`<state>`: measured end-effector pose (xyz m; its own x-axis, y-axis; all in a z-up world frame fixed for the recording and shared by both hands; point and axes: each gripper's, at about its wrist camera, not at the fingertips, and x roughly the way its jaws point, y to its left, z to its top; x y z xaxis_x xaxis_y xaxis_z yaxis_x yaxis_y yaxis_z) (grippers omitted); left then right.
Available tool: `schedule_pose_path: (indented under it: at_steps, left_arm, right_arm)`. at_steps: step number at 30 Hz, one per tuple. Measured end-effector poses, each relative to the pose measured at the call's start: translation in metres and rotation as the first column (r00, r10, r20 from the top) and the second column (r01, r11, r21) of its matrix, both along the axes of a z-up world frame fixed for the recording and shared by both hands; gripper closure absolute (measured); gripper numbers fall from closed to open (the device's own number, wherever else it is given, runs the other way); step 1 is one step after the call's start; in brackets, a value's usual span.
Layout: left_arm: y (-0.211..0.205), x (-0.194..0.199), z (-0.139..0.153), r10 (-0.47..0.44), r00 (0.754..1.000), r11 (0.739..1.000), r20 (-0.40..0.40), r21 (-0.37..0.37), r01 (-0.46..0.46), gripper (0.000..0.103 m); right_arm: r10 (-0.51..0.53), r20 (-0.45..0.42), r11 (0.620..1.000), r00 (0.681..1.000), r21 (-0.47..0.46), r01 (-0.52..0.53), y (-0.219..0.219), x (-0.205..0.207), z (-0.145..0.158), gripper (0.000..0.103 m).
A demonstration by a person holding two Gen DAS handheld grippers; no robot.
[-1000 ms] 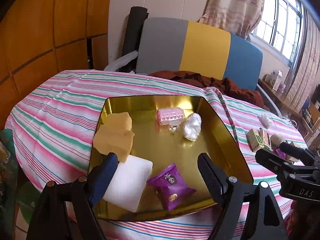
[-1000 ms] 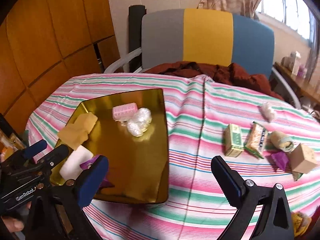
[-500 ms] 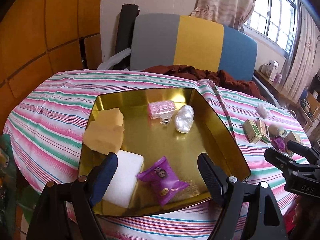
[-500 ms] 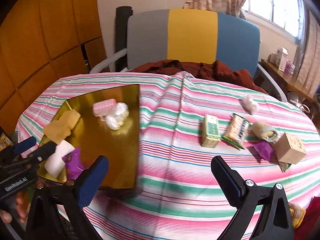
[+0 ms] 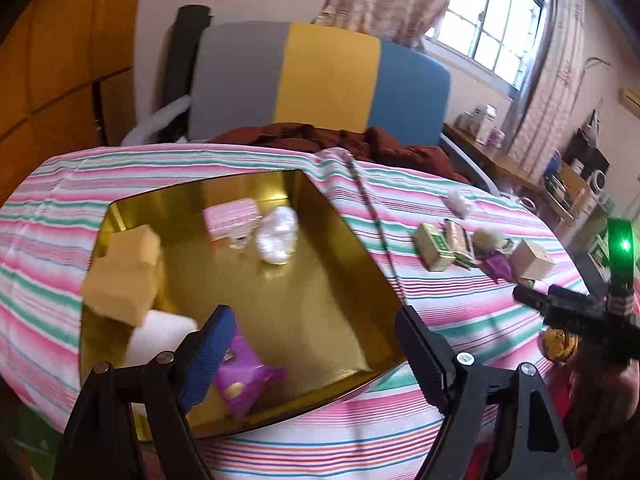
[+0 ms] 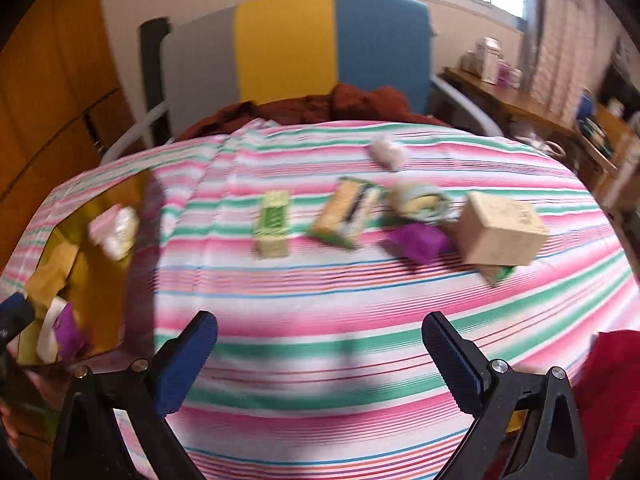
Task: Organize objects
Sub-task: 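Move the right tool back toward the cream box on the table, then grasp the green essential-oil box with the left tool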
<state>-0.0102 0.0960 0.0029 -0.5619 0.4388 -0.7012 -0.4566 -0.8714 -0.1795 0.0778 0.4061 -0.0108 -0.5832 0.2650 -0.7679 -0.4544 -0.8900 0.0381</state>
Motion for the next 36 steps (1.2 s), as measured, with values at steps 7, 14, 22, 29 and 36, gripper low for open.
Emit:
schedule_pose_path:
  at_steps: [7,14,22,29,36]
  left_arm:
    - [0.052,0.002,0.008,-0.129,0.992,0.991,0.002,0.018,0.129,0.021]
    - [0.103,0.001,0.006,-0.217,0.976,0.976,0.012,-0.009,0.218,0.021]
    - [0.162,-0.023,-0.005,-0.246,0.967,0.968,0.069,-0.036,0.249,0.026]
    - [0.211,-0.051,-0.023,-0.239,0.966,0.964,0.103,-0.091,0.248,0.027]
    - [0.251,-0.083,-0.054,-0.205,0.965,0.962,0.165,-0.150,0.230,0.035]
  right_arm:
    - [-0.169,-0.084,0.985,0.982,0.028,0.172,0.081,0.013,0.027,0.000]
    - [-0.394,-0.137,0.912,0.909,-0.180,0.368,0.150,0.042,0.006,0.000]
    - [-0.435,-0.165,0.868,0.885,-0.339,0.363,0.167,0.055,-0.002,0.000]
    - [-0.370,-0.181,0.904,0.911,-0.298,0.308,0.156,0.045,0.001,0.000]
    - [-0.346,-0.201,0.910,0.917,-0.311,0.275,0.154,0.045,0.003,0.000]
